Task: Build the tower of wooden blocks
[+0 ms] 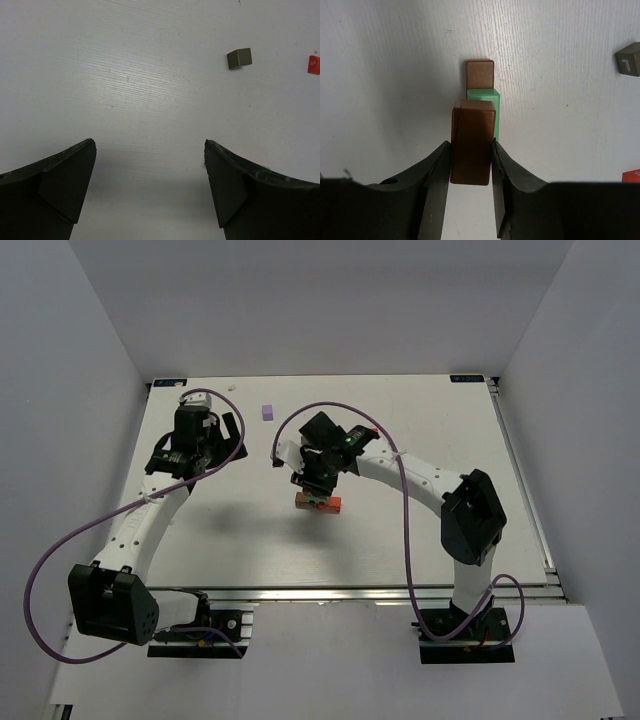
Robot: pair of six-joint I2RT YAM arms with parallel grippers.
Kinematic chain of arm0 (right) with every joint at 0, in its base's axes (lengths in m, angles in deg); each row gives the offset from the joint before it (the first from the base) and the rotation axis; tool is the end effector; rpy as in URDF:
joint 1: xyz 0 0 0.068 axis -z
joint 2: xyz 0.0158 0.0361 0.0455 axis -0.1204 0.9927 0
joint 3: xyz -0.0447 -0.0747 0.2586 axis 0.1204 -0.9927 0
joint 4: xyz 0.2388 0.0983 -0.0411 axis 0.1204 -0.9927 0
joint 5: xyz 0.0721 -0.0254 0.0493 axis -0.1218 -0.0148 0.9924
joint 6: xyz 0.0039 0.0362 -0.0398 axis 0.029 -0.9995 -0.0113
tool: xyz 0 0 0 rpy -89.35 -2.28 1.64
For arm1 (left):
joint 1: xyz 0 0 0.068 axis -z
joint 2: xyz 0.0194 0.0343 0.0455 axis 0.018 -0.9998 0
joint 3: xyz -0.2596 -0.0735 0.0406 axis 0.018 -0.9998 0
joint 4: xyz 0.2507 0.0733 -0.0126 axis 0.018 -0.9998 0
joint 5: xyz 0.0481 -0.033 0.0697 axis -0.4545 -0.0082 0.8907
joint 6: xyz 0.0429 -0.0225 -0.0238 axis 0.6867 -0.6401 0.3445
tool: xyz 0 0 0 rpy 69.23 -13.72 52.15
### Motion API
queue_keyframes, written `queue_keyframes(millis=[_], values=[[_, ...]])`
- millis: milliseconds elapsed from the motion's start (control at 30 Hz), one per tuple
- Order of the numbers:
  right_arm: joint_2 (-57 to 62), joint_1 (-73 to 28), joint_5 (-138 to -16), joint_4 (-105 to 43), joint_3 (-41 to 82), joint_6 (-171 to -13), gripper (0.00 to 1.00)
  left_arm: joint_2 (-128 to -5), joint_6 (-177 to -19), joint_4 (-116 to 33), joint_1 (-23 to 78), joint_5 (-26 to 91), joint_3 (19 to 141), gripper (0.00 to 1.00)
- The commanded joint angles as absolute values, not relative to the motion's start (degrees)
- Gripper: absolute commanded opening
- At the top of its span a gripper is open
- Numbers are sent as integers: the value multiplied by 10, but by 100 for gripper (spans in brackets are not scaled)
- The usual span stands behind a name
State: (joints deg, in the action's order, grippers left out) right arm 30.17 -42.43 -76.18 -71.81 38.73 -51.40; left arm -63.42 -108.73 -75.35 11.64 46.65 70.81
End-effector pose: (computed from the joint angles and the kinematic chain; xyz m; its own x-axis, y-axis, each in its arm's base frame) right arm 0.2675 0.3198 0.2695 -0.0016 -0.8476 -0.5306 -0.9693 0.1318 -0.2076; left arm 0.2698 -0.0467 0.3132 -0.6355 -0.2684 -0.7239 -0.1482 0.9626 -0.2268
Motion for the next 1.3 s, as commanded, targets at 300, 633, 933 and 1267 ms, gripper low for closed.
queue_keyframes(millis=[300,633,933,1267], values=[[316,-409,-757,-688,399,-509,18,-620,-1084,-751,117,466,723,98],[317,-403,-747,-680,391,-505,19,-621,-1084,-752,117,467,723,98],[321,-400,-736,-676,389,-499,22,-620,-1084,-753,117,471,723,98],[328,-396,-729,-679,388,-498,22,-620,-1084,-754,118,475,724,98]])
